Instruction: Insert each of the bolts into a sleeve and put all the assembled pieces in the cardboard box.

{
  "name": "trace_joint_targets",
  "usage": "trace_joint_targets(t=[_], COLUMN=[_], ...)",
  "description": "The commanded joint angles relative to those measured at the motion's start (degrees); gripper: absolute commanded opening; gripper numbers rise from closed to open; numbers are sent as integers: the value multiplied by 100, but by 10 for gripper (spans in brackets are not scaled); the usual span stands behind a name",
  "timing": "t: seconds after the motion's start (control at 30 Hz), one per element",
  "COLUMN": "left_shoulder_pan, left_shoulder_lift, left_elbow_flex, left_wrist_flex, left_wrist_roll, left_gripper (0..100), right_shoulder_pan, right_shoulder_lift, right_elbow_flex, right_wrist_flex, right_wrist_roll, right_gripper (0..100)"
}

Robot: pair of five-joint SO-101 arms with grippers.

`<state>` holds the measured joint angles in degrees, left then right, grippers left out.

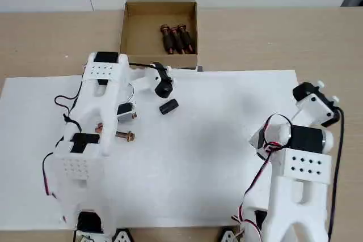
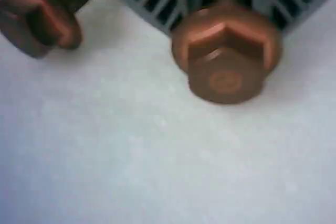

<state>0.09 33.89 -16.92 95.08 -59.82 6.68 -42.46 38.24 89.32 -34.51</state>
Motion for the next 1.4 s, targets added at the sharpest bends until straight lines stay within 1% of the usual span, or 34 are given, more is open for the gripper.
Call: trace_joint_targets(t=[0.0,0.07,0.2,0.37,0.43,0.53,0.63,0.67,0.8,0.83,0.9,1.0,1.07,1.13,1.2,1.3,1.37], left_shoulder_pan=[-114,-88,-62,105,193,378,624,703,1116,1240,1477,1811,2004,2084,2066,1960,1960], left_shoulder_lift=[-26,-26,-237,-844,-1099,-1468,-1969,-2163,-2936,-3121,-3560,-4211,-4607,-4923,-5213,-5582,-5846], left_elbow_flex=[-857,-1253,-1807,-1868,-1877,-1877,-1868,-1868,-1807,-1719,-1508,-1059,-699,-321,180,980,1411], left_wrist_flex=[422,527,519,519,519,527,527,527,527,519,519,492,466,264,-70,-422,-633], left_wrist_roll=[26,70,492,659,1029,2004,2822,2945,3033,3138,3569,4360,4818,5231,5565,5952,6374], left_gripper=[5,5,5,5,5,5,5,5,5,5,5,5,5,5,5,5,5], right_shoulder_pan=[4,-4,-4,-145,-356,-725,-910,-927,-1095,-1121,-1095,-1077,-1077,-1068,-927,-664,-629], right_shoulder_lift=[-163,-163,-163,-163,-163,-163,-409,-611,-1376,-1560,-1886,-2343,-2686,-3073,-3486,-4154,-4664], right_elbow_flex=[-475,-782,-1345,-1705,-1969,-2303,-2444,-2462,-2435,-2435,-2435,-2154,-1811,-1389,-800,246,932], right_wrist_flex=[-22,-13,-13,31,330,611,655,637,611,629,629,611,593,382,40,-778,-1209], right_wrist_roll=[44,53,62,343,369,387,738,888,1503,1618,1952,2479,2690,2831,3033,3288,3455], right_gripper=[3,3,3,2,2,2,2,2,2,2,2,2,2,2,2,2,2])
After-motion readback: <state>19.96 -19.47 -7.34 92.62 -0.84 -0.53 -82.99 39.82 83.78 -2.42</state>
